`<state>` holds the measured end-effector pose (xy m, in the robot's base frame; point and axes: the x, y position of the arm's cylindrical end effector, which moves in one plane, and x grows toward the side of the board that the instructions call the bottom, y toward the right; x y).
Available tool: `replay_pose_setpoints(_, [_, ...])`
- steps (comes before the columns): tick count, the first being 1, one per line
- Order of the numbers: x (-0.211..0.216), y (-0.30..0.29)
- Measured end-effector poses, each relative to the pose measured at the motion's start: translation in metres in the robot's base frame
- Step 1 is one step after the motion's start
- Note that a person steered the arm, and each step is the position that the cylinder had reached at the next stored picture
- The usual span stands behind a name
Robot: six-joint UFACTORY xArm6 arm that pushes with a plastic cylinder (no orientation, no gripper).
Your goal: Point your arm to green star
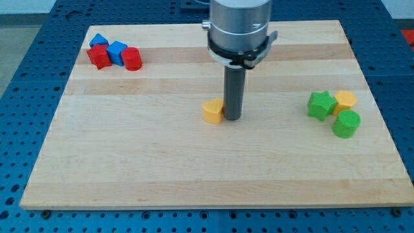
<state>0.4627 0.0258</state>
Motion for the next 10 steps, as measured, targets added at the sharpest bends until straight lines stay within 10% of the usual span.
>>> replay_pose_setpoints(8, [-0.101,0.139])
replay_pose_setpoints(9, [-0.095,0.137])
replay_pose_setpoints(10, [0.005,0.108])
